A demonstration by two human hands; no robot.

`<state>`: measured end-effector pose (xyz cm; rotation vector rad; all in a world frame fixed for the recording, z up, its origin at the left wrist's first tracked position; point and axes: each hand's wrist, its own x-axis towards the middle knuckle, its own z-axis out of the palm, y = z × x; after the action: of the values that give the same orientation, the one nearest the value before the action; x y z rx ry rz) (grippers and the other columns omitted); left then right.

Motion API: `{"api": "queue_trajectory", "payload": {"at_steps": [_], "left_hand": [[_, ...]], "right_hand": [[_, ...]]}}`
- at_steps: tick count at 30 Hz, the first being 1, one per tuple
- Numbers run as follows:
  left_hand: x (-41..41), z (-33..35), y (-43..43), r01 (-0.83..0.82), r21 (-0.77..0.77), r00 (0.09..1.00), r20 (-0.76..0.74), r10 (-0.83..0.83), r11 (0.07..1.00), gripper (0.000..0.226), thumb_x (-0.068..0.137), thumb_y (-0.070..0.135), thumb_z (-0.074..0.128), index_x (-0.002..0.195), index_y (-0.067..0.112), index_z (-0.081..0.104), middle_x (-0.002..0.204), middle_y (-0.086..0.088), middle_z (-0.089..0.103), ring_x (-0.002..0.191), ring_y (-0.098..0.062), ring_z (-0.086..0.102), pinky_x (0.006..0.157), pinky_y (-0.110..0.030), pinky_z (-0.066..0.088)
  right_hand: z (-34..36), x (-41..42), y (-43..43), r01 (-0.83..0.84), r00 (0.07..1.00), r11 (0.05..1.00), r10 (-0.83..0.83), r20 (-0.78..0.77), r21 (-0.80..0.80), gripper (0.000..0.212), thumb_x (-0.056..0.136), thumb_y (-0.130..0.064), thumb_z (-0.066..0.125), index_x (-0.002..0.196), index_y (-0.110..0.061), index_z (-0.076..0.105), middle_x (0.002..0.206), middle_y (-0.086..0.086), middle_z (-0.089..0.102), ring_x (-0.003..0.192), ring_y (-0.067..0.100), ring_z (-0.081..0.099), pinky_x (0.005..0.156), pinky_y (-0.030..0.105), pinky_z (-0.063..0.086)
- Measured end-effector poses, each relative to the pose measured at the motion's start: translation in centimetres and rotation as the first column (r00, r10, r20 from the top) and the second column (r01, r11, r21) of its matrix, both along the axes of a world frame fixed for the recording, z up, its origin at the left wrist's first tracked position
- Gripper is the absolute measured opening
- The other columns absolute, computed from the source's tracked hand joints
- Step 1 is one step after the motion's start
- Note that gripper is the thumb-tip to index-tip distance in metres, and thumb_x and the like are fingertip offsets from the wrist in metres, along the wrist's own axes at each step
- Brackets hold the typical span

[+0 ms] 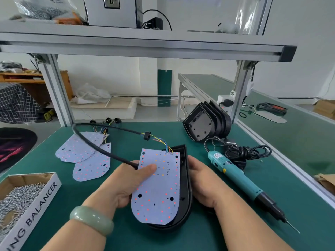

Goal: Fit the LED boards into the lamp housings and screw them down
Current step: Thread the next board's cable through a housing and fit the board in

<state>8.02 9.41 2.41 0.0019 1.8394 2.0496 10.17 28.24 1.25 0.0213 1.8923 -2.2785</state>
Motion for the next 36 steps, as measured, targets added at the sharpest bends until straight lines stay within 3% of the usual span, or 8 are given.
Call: {"api": "queue_trajectory", "payload": {"at_steps": [7,12,17,22,25,28,32,36], "left_hand": [[-0.3,0.0,-1.2,0.160,0.113,0.987,0.006,-0.162,0.981,0.048,0.061,0.023,0.084,0.104,0.005,0.070,0.099,-0.020,0.072,0.075,-0.030,0.072,0.058,-0.035,0.057],[-0.5,0.6,-1.8,0.278,0.124,0.960,-0.011,-0.278,0.953,0.073,0.027,0.038,0.098,0.089,0.005,0.076,0.091,-0.021,0.073,0.068,-0.029,0.072,0.054,-0.032,0.056],[-0.3,1.3,-1.5,0.250,0.132,0.966,0.028,-0.256,0.959,0.076,0.018,0.040,0.097,0.078,-0.001,0.075,0.081,-0.022,0.072,0.059,-0.027,0.070,0.049,-0.031,0.055],[0.1,1.3,-1.3,0.111,0.096,0.992,0.055,-0.117,0.989,0.055,0.054,0.039,0.083,0.081,-0.006,0.071,0.078,-0.022,0.072,0.056,-0.027,0.069,0.046,-0.031,0.054],[0.4,1.2,-0.7,-0.047,0.021,0.999,0.006,0.047,0.999,0.042,0.054,0.029,0.075,0.078,-0.006,0.068,0.073,-0.021,0.072,0.051,-0.025,0.067,0.043,-0.029,0.052],[0.5,1.2,-0.8,-0.114,-0.112,0.992,-0.071,0.106,0.987,0.047,0.048,0.035,0.079,0.074,-0.004,0.070,0.070,-0.019,0.072,0.049,-0.024,0.066,0.042,-0.026,0.050],[0.9,1.2,-0.1,-0.130,-0.140,0.983,-0.144,0.109,0.982,0.043,0.055,0.037,0.081,0.076,0.000,0.071,0.073,-0.013,0.074,0.057,-0.023,0.070,0.045,-0.026,0.052],[1.4,0.5,1.2,-0.153,-0.170,0.977,-0.176,0.123,0.974,0.039,0.062,0.039,0.082,0.078,0.004,0.072,0.080,-0.011,0.075,0.073,-0.032,0.071,0.067,-0.044,0.058]], "right_hand": [[1.1,-0.4,0.1,0.256,0.957,0.510,-0.016,-0.289,0.821,0.018,0.082,-0.009,0.060,0.094,-0.016,0.072,0.094,0.001,0.074,0.088,0.016,0.066,0.075,0.028,0.052],[2.2,0.0,1.1,0.329,0.940,0.216,0.021,-0.342,0.919,0.010,0.082,-0.031,0.062,0.073,-0.027,0.062,0.068,-0.005,0.062,0.075,0.025,0.056,0.056,0.026,0.038],[2.6,0.4,1.6,0.526,0.849,0.158,-0.152,-0.506,0.836,0.015,0.086,-0.044,0.060,0.091,-0.033,0.069,0.086,-0.007,0.071,0.090,0.023,0.061,0.069,0.029,0.045],[1.9,0.4,0.3,0.513,0.851,0.097,-0.183,-0.492,0.853,0.022,0.088,-0.044,0.052,0.087,-0.027,0.066,0.085,-0.007,0.069,0.086,0.023,0.062,0.067,0.029,0.047],[1.1,-0.2,-0.1,0.363,0.928,0.427,-0.251,-0.277,0.828,0.031,0.089,-0.037,0.051,0.064,-0.019,0.058,0.063,-0.003,0.063,0.067,0.026,0.055,0.062,0.031,0.038],[1.3,0.4,0.1,0.128,0.980,0.936,-0.170,0.103,0.328,0.060,0.089,-0.065,0.043,0.059,-0.018,0.066,0.057,-0.002,0.060,0.058,0.020,0.050,0.063,0.033,0.035],[1.3,0.8,0.0,0.099,0.993,0.933,-0.113,0.019,0.347,0.068,0.082,-0.074,0.043,0.092,-0.015,0.076,0.092,0.001,0.076,0.093,0.026,0.070,0.083,0.032,0.052],[1.2,0.8,-0.9,0.296,0.954,0.941,-0.300,0.002,0.166,0.057,0.089,-0.050,0.048,0.086,0.005,0.064,0.077,0.003,0.069,0.066,0.018,0.060,0.059,0.025,0.044]]}}
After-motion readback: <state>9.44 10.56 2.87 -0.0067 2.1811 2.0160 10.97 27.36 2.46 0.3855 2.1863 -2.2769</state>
